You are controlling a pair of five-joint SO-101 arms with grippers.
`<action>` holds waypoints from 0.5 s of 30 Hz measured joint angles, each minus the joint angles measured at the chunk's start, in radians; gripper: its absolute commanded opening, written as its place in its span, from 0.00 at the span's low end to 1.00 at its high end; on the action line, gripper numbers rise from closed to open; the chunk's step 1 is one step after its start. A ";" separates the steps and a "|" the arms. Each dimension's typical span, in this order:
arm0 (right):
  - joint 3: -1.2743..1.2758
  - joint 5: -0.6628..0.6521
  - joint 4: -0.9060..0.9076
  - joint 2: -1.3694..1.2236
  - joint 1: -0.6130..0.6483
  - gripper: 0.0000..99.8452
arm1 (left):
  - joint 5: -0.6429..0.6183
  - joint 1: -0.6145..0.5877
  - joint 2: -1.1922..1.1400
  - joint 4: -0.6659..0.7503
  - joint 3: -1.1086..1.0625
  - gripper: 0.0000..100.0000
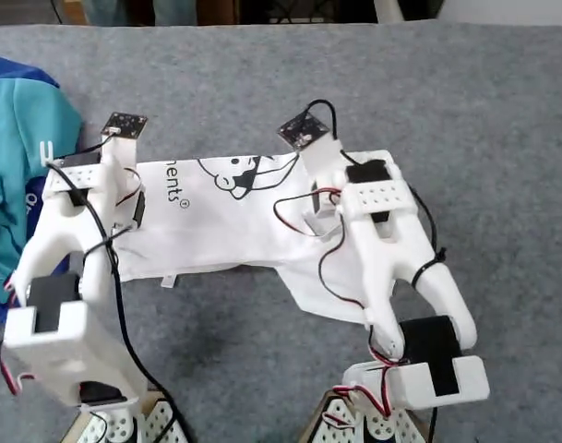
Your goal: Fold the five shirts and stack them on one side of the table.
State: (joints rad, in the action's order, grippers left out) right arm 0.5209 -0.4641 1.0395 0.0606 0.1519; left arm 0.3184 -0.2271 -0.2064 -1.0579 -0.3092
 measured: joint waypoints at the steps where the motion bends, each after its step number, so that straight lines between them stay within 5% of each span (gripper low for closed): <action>1: 0.015 0.000 -0.006 0.000 0.005 0.01 | 0.000 0.000 -0.028 0.000 0.015 0.03; 15: 0.413 0.000 -0.089 0.216 0.017 0.01 | -0.006 -0.020 -0.157 -0.005 0.126 0.03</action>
State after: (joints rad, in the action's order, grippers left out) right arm 0.9337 -0.4641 0.9505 0.2770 0.1688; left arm 0.3122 -0.2470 -0.3629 -1.0625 -0.1834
